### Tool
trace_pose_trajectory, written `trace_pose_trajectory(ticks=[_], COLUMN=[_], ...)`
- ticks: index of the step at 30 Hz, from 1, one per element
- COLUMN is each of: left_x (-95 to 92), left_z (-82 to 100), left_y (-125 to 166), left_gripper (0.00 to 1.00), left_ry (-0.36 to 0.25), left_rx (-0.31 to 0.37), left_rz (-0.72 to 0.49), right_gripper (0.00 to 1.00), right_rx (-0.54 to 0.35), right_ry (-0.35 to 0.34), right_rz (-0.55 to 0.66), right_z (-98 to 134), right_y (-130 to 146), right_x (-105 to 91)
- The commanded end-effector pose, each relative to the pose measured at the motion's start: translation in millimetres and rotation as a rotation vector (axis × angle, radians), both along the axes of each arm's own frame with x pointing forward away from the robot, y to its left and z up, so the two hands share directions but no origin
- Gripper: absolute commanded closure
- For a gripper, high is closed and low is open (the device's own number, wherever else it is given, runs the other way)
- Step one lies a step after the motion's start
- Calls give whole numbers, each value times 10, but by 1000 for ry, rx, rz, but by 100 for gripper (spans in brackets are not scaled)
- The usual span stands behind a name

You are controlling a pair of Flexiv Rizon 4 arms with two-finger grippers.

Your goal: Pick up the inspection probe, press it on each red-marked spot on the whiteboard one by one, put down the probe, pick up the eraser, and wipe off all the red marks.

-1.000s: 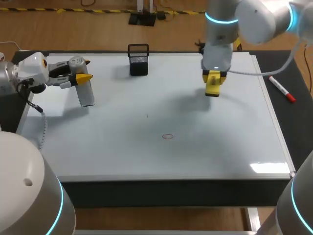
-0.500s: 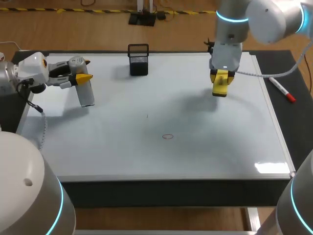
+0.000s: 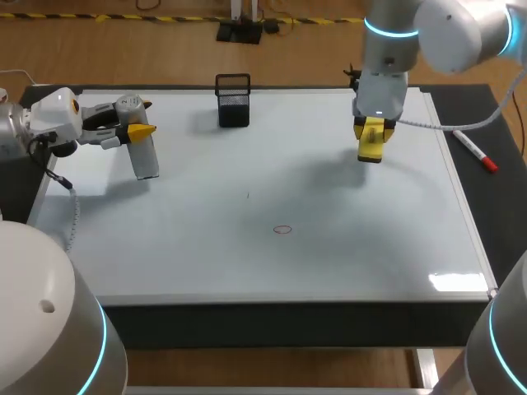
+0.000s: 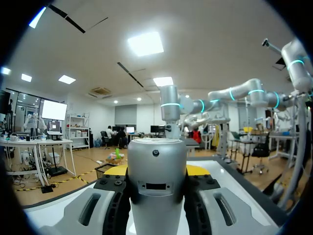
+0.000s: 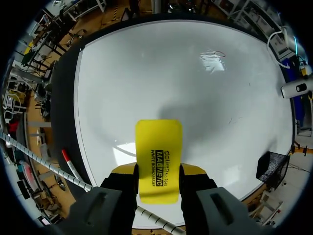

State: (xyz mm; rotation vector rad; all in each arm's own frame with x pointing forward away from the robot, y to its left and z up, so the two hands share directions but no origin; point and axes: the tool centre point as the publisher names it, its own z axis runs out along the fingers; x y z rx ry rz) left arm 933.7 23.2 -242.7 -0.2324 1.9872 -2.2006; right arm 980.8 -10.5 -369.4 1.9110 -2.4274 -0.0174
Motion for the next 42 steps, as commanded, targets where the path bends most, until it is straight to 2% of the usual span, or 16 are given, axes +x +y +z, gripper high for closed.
trace_pose_trajectory(ticks=[1,8,15,23,31,42], left_x=[-6,-120,-359,-630,-849,-1075], left_z=[10,36,83,97,106,68], left_y=[4,-249,-739,-1305,-1848,-2414], left_gripper=[100,100,100,100,100,100], left_ry=[-1,-32,-64,-91,-74,-51], left_rx=[0,-4,2,-38,-37,-54], left_rz=[0,-69,-192,-317,-418,-516], right_gripper=[100,100,100,100,100,100], right_rx=[-2,-2,-2,-2,-2,-2], right_ry=[-1,-1,-1,-1,-1,-1], right_rz=[2,2,2,2,2,2], right_z=[9,9,9,9,9,9], right_y=[-9,-9,-9,-9,-9,-9], right_x=[5,5,5,5,5,5])
